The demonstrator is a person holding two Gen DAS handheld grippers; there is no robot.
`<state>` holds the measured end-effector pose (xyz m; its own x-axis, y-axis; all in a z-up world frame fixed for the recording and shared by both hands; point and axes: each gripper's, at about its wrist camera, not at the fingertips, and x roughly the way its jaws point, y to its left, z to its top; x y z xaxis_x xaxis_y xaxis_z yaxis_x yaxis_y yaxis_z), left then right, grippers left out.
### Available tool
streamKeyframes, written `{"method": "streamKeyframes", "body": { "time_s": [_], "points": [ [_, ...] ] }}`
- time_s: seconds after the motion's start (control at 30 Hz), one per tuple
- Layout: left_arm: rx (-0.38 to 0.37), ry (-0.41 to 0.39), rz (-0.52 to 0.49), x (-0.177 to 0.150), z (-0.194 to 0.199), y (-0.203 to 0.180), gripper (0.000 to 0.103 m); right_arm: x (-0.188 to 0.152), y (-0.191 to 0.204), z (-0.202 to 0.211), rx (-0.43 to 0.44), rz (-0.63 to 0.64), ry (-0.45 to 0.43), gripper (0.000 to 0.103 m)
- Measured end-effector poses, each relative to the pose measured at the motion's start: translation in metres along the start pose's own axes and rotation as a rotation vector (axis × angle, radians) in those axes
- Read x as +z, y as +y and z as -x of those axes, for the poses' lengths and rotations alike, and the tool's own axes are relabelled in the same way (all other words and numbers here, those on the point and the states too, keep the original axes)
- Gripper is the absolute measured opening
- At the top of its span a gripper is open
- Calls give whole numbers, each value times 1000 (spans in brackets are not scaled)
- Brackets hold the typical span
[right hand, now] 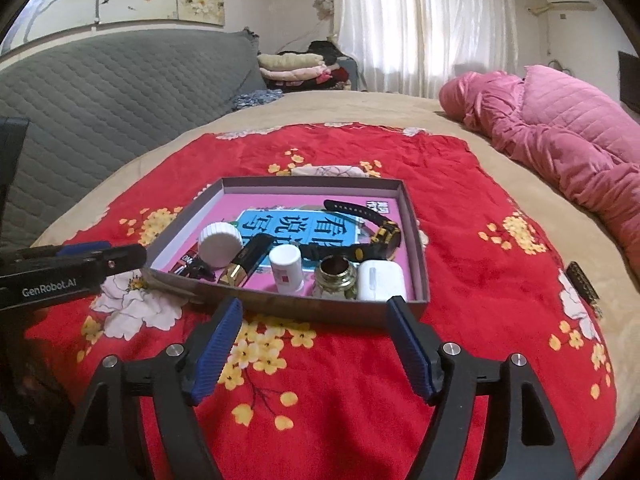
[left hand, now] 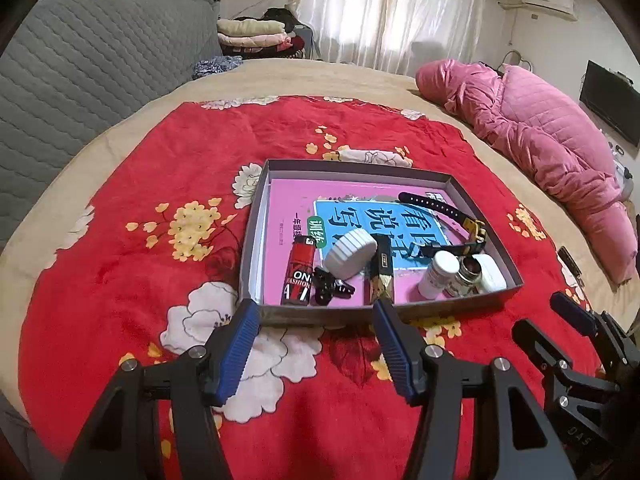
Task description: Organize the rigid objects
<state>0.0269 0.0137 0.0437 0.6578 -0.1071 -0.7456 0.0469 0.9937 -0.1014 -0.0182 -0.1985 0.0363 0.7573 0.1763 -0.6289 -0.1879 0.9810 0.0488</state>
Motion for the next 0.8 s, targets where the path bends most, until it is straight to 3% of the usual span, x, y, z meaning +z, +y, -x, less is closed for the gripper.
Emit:
{"method": "streamKeyframes", "body": {
  "time_s": [0.27, 0.4, 0.8],
  "points": [
    [-12, 39, -3, -16, 6, -9, 59, -8, -2, 12, -48, -30, 22, 76],
    [10, 20, -21, -26, 14, -15, 59, -14, 0, 19, -54, -27, 24, 76],
    [-46, -15, -37, -41, 23, -25, 59, -25, 10, 26, -34, 0, 45, 76]
  ]
}}
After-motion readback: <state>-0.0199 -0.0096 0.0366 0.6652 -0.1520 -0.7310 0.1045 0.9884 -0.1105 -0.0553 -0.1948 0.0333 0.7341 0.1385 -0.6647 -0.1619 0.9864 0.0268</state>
